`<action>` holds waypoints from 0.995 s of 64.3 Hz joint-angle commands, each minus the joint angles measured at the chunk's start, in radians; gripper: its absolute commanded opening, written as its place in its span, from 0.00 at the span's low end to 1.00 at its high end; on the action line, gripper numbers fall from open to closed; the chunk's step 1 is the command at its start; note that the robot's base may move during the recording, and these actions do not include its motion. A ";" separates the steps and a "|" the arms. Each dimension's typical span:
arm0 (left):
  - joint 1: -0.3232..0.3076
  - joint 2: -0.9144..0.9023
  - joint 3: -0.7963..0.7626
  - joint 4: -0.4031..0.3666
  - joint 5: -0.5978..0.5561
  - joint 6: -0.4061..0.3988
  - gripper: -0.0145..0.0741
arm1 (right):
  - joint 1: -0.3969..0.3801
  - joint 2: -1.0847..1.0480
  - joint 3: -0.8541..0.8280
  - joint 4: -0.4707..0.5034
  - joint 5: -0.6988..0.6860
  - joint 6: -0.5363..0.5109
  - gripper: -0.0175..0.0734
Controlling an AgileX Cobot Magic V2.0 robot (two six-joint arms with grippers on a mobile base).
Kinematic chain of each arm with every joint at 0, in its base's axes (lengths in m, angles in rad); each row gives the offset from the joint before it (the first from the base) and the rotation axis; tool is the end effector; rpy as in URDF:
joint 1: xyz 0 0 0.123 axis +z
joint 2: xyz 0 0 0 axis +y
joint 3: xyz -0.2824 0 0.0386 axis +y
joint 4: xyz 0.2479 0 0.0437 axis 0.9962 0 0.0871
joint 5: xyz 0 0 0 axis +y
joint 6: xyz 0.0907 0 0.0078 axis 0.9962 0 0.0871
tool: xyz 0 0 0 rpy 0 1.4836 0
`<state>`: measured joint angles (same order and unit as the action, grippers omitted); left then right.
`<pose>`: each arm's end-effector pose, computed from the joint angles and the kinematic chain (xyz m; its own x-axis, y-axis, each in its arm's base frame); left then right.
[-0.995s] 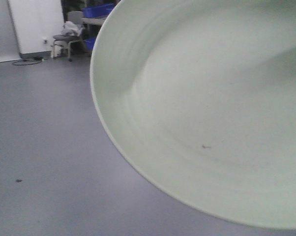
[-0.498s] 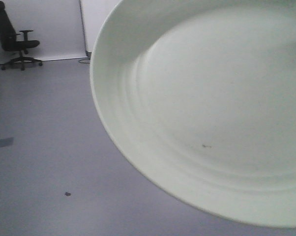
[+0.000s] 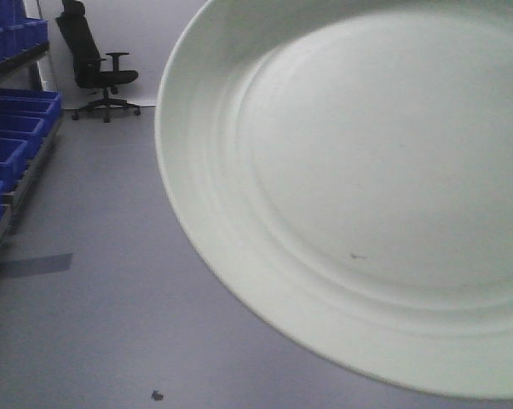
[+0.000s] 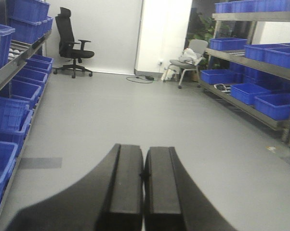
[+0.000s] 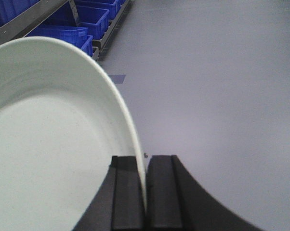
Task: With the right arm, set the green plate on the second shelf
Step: 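Turn the base toward the shelving with blue bins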
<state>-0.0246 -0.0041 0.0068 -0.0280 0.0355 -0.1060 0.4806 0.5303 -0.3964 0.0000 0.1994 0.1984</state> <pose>0.0564 -0.0015 0.2078 0.0451 -0.1347 -0.9899 0.0319 0.9906 -0.1334 0.1026 0.0535 0.2870 -0.3029 0.0644 -0.9508 -0.4107 0.8915 0.1912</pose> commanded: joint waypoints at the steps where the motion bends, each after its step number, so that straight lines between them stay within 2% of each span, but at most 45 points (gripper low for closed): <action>1: 0.001 -0.018 0.041 -0.008 -0.089 -0.003 0.31 | -0.001 -0.001 -0.035 0.000 -0.102 0.005 0.25; 64: 0.001 -0.018 0.041 -0.008 -0.089 -0.003 0.31 | -0.001 -0.001 -0.034 0.000 -0.098 0.005 0.25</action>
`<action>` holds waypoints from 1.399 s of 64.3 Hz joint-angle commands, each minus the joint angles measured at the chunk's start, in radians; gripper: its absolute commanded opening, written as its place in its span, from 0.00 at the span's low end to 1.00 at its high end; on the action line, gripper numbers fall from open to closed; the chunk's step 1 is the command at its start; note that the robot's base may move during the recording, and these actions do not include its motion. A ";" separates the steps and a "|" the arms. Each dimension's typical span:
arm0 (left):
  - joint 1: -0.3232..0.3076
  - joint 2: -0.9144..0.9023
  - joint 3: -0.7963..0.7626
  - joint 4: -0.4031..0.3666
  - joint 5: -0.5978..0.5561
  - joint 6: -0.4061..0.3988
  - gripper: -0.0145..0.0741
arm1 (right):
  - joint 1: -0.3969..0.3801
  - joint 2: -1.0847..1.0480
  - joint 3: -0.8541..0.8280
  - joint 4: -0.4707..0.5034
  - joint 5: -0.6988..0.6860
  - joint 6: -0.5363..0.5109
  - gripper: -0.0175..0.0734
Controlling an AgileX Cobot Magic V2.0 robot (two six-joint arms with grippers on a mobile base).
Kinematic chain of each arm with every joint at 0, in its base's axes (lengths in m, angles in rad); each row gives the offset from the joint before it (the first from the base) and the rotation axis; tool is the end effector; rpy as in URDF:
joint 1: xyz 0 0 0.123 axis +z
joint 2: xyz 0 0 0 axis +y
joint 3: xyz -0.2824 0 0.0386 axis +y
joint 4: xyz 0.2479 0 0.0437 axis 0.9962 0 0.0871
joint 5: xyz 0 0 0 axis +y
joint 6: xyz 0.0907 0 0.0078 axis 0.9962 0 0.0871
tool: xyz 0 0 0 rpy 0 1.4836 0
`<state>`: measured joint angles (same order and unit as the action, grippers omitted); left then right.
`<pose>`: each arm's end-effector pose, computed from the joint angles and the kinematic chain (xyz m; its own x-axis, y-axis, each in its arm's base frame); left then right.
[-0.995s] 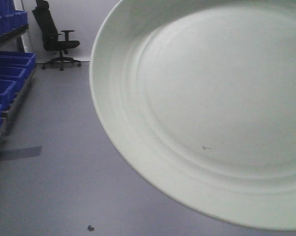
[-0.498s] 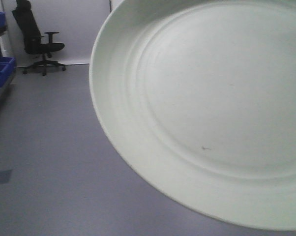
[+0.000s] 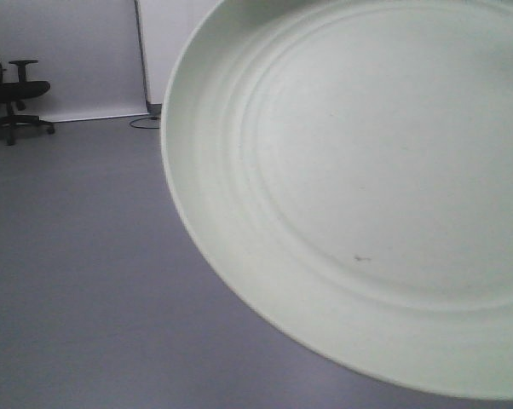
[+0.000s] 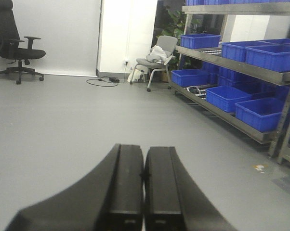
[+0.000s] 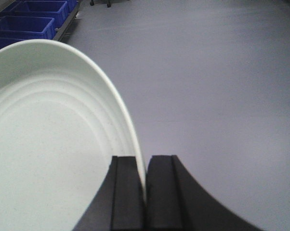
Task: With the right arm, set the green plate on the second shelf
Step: 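Turn the base toward the shelving with blue bins, then drive up to the shelf holding the plate in the right gripper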
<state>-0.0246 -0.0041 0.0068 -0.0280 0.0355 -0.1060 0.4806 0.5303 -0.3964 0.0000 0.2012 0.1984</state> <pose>0.0564 -0.0015 0.2078 0.0451 -0.1347 -0.9899 0.0319 0.9906 -0.1334 0.1025 0.0535 0.2869 -0.3044 0.0636 -0.9504 -0.4104 0.8917 0.1911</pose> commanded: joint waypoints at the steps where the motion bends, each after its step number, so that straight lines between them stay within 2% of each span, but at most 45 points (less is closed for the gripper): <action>1: 0.001 -0.018 0.041 -0.008 -0.089 -0.003 0.31 | -0.001 -0.001 -0.034 0.000 -0.099 0.005 0.25; 90: 0.001 -0.018 0.041 -0.008 -0.089 -0.003 0.31 | -0.001 -0.001 -0.034 0.000 -0.090 0.005 0.25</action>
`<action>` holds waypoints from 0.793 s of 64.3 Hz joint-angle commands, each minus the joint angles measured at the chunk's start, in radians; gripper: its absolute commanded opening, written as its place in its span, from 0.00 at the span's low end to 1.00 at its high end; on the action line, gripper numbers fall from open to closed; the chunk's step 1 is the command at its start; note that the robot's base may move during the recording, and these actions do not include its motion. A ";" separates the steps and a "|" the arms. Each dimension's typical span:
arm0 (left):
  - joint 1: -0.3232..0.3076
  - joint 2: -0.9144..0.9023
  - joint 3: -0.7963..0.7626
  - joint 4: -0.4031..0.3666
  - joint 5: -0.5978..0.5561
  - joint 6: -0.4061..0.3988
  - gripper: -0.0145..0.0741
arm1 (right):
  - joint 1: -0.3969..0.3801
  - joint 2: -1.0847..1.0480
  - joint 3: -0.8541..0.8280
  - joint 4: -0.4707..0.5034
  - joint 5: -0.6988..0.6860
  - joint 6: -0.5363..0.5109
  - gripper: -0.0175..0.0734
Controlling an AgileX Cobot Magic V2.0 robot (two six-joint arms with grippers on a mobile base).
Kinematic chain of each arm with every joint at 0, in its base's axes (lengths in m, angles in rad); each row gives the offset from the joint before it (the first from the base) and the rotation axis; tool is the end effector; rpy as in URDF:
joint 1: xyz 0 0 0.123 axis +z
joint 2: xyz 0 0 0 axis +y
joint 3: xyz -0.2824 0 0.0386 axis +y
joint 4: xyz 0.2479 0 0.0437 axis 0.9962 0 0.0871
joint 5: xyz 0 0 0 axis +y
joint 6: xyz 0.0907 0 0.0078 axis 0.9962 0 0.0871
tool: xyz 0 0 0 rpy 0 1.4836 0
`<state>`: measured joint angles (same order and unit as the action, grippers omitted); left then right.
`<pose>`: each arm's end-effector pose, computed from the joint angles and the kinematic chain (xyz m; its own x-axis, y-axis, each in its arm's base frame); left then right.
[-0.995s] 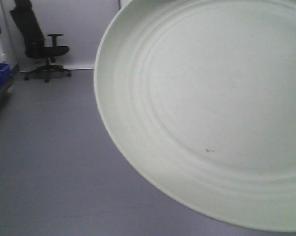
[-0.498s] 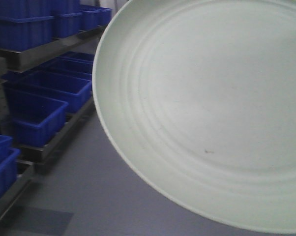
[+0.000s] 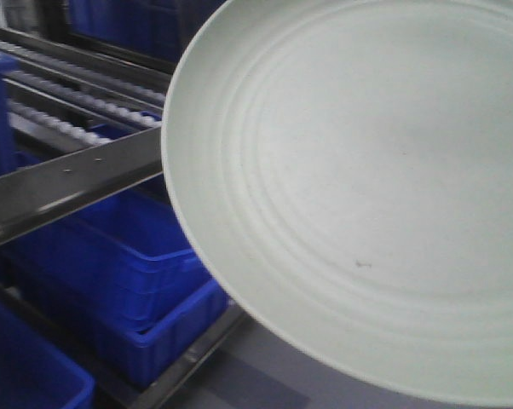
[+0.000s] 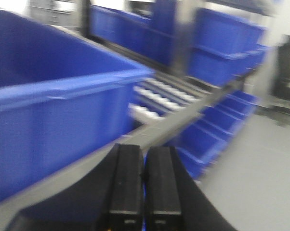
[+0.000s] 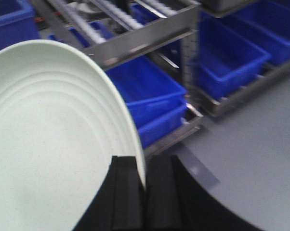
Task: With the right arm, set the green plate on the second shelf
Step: 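Drive up to the shelf holding the plate in the right gripper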
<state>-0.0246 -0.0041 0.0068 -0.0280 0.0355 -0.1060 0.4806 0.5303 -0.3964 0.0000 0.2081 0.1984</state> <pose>0.0564 -0.0015 0.2078 0.0451 -0.1347 -0.9899 0.0319 0.9906 -0.1334 0.1024 0.0534 0.2863 -0.3102 0.0605 -0.9487 -0.4092 0.8923 0.1907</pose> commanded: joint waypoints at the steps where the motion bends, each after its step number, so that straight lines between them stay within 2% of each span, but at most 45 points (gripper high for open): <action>1: 0.001 -0.018 0.041 -0.008 -0.089 -0.003 0.31 | -0.001 -0.001 -0.034 0.000 -0.097 0.005 0.25; 51: 0.001 -0.018 0.041 -0.008 -0.089 -0.003 0.31 | -0.001 -0.001 -0.034 0.000 -0.097 0.005 0.25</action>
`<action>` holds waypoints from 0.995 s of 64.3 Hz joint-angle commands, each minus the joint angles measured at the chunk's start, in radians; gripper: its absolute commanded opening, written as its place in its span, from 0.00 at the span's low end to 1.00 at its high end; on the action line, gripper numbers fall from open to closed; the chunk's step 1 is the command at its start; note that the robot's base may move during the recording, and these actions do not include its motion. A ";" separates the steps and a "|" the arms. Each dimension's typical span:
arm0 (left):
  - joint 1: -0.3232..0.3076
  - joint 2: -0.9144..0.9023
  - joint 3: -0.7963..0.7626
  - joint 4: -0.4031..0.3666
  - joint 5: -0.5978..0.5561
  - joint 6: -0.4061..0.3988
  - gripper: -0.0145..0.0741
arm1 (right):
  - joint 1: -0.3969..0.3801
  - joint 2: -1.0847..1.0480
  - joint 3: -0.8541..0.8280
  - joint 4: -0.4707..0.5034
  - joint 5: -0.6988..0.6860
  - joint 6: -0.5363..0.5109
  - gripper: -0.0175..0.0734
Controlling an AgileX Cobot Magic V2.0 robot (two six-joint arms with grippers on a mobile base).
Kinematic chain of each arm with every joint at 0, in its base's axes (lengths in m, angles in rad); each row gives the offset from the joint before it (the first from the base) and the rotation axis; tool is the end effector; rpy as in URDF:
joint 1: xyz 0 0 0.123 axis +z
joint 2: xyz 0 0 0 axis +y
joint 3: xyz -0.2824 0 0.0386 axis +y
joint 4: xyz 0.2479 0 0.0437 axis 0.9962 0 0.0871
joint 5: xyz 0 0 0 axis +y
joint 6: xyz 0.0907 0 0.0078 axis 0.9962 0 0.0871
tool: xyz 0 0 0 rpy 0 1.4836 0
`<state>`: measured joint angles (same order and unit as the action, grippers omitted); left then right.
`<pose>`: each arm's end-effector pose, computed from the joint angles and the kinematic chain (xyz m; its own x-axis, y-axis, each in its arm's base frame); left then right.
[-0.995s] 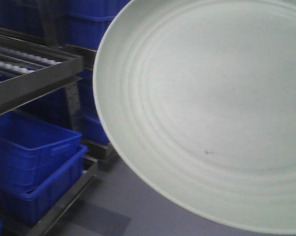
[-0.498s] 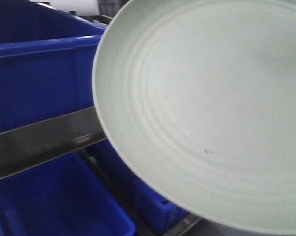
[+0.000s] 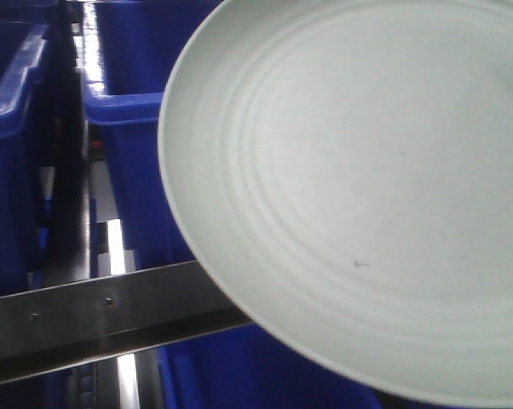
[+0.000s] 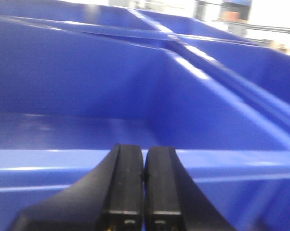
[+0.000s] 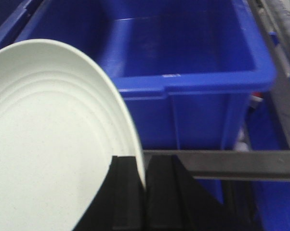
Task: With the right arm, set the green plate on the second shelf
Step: 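Drive up to the shelf holding the plate in the right gripper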
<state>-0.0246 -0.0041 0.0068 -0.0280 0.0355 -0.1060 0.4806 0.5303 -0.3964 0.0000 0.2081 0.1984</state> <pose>0.0564 -0.0015 0.2078 0.0451 -0.1347 -0.9899 0.0319 0.9906 -0.1334 0.1024 0.0534 0.2863 -0.3102 0.0605 -0.9487 -0.4092 0.8923 0.1907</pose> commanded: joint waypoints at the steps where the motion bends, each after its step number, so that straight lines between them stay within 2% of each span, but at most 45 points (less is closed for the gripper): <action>1: 0.001 -0.018 0.041 -0.008 -0.089 -0.003 0.31 | -0.001 -0.001 -0.034 0.000 -0.097 0.005 0.25; 64: 0.001 -0.018 0.041 -0.008 -0.089 -0.003 0.31 | -0.001 -0.001 -0.034 0.000 -0.125 0.005 0.25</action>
<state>-0.0246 -0.0041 0.0068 -0.0280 0.0355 -0.1060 0.4806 0.5303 -0.3964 0.0000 0.2081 0.1984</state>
